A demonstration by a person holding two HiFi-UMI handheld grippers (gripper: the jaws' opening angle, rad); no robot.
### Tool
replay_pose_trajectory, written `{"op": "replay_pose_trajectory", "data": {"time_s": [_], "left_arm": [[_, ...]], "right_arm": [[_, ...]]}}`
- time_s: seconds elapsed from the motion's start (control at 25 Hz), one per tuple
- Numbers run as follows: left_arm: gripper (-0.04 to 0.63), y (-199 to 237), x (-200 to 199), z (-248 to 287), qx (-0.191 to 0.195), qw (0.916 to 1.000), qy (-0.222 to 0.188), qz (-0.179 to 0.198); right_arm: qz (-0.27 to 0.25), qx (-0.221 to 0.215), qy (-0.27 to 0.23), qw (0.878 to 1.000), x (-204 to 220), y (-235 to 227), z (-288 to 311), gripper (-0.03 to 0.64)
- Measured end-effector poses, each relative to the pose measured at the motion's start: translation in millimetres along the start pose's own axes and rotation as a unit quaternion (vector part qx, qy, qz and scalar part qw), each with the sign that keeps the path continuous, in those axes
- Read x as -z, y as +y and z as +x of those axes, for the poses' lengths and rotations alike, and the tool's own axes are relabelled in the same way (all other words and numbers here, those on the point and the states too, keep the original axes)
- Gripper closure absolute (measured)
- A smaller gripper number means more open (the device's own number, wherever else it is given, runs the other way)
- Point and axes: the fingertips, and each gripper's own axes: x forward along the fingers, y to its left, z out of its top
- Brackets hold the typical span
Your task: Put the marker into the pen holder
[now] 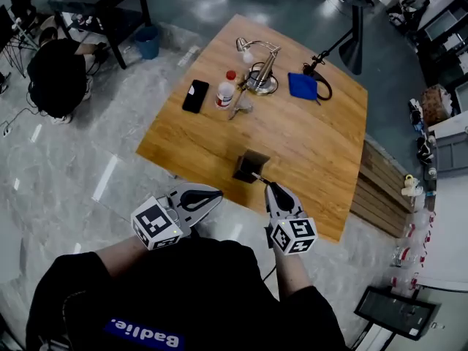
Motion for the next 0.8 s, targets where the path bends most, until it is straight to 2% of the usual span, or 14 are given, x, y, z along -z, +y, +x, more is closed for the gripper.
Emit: {"op": "replay_pose_trajectory", "data": {"time_s": [0.12, 0.32, 0.64, 0.8], "left_arm": [[0.591, 15, 6, 0, -0.011, 0.9999, 0.004, -0.008], [0.591, 30, 6, 6, -0.048, 0.9987, 0.004, -0.017], [0.591, 19, 19, 25, -0.092, 0.995, 0.014, -0.038], [0.591, 12, 27, 29, -0.112, 0.9925, 0.019, -0.045]], "right_arm": [[0.003, 0.0, 0.038, 0.999, 15, -16, 29, 0.568], [-0.007, -0.033, 0.094, 0.995, 37, -30, 58, 0.568], [-0.04, -0.098, 0.121, 0.987, 65, -36, 93, 0.568], [-0.065, -0.115, 0.134, 0.982, 81, -38, 99, 0.568]]}}
